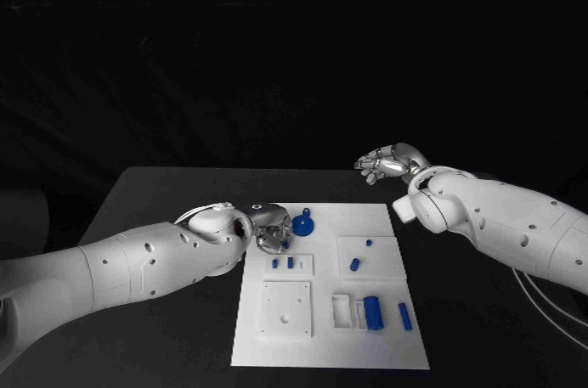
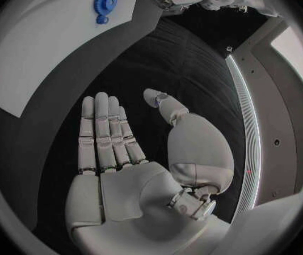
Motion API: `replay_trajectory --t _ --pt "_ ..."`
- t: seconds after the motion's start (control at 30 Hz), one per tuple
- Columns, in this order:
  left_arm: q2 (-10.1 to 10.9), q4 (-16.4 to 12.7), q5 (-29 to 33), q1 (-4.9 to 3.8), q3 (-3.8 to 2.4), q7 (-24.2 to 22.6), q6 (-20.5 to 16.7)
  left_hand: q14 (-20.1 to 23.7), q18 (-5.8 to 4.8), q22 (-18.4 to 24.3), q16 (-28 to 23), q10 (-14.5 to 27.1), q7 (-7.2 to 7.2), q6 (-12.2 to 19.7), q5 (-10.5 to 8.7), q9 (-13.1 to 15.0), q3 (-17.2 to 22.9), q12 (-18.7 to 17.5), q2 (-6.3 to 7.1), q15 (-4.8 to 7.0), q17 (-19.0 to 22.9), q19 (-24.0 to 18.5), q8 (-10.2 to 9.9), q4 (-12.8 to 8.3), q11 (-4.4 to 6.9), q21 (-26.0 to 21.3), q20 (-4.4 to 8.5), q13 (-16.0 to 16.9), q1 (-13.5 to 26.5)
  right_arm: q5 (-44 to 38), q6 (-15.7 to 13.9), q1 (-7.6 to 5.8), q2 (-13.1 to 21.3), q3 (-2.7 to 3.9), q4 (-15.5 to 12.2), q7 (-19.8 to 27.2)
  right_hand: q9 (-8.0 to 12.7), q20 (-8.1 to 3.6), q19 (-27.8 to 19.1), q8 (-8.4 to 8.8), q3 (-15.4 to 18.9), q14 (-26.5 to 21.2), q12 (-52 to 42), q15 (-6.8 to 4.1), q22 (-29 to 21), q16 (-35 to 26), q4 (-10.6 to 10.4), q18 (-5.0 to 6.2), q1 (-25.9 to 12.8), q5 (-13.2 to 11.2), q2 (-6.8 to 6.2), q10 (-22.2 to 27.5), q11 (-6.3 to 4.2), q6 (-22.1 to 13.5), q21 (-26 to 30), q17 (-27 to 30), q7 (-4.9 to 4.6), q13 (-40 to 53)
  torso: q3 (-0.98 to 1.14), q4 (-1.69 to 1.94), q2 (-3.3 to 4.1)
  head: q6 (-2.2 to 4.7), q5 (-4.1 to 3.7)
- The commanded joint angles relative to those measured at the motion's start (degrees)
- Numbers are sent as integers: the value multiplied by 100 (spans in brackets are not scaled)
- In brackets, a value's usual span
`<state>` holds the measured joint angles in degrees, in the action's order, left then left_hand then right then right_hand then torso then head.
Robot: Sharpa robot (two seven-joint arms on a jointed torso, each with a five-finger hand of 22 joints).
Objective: Assemble the parts on the task board
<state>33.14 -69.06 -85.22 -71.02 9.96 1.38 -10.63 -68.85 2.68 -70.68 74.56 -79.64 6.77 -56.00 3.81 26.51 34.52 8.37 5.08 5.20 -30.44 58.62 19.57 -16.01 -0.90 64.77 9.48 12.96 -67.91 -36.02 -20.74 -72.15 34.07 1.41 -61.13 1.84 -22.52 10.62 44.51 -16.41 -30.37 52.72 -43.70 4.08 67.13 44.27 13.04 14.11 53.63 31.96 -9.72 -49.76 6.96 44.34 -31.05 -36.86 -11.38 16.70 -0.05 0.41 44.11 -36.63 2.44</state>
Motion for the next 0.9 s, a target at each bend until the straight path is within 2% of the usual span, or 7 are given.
replay_trajectory --t 0.03,0.13,0.33,0.53,0.63,0.9 --pt "7 -5 19 28 22 37 124 20 604 -6 28 -55 4 56 -36 -13 -36 5 36 32 -8 -17 -50 -2 4 -14 95 10 18 -31 58 -1 3 2 -8 36 10 -1 -21 -26 -19 -55 -18 -3 6 28 -18 89 3 28 45 49 -10 -50 26 7 -121 -9 4 -3 -1 4 1" --pt "24 -10 9 33 22 181 62 1 600 -11 59 -94 7 79 -38 -17 -44 16 51 37 -21 -6 -70 2 10 -6 103 29 18 -31 62 -1 5 2 -3 36 11 -1 -21 -26 -20 -55 -19 -3 7 28 -17 89 4 28 45 49 -10 -51 26 8 -121 -10 5 -4 0 7 4" --pt "56 -46 16 48 22 158 -109 -23 591 -33 236 -208 5 193 -46 -49 -82 111 102 60 -133 27 -165 21 33 27 139 126 28 -32 59 -1 7 2 -6 30 11 -1 -21 -27 -20 -55 -20 -3 7 29 -17 89 5 28 44 49 -10 -51 27 8 -121 -11 4 -2 0 7 -2" --pt "70 -20 301 56 21 -118 -474 -39 587 -48 325 -260 -19 329 -41 -93 -84 177 138 85 -195 59 -247 26 59 51 164 200 1 -45 59 -1 7 2 -1 22 12 -1 -21 -27 -20 -56 -20 -3 8 29 -16 89 6 28 43 50 -10 -51 27 8 -122 -13 -3 -1 1 8 -6" --pt "82 -10 429 56 20 -216 -692 -41 585 -52 347 -265 -40 401 -40 -112 -80 198 152 100 -213 70 -285 27 75 57 174 227 -15 -45 62 -1 10 2 -1 22 12 -1 -21 -27 -20 -56 -20 -3 8 29 -16 89 6 27 42 50 -10 -52 27 8 -122 -13 2 1 -2 12 -4" --pt "104 18 496 57 20 -192 -716 -25 579 -55 360 -240 -50 540 -35 -150 -69 218 172 109 -234 74 -353 29 84 57 189 268 -36 -45 62 -1 16 2 6 26 13 -1 -21 -27 -20 -56 -22 -3 9 30 -15 89 7 27 41 51 -9 -52 28 9 -122 -15 2 -3 0 10 -5"
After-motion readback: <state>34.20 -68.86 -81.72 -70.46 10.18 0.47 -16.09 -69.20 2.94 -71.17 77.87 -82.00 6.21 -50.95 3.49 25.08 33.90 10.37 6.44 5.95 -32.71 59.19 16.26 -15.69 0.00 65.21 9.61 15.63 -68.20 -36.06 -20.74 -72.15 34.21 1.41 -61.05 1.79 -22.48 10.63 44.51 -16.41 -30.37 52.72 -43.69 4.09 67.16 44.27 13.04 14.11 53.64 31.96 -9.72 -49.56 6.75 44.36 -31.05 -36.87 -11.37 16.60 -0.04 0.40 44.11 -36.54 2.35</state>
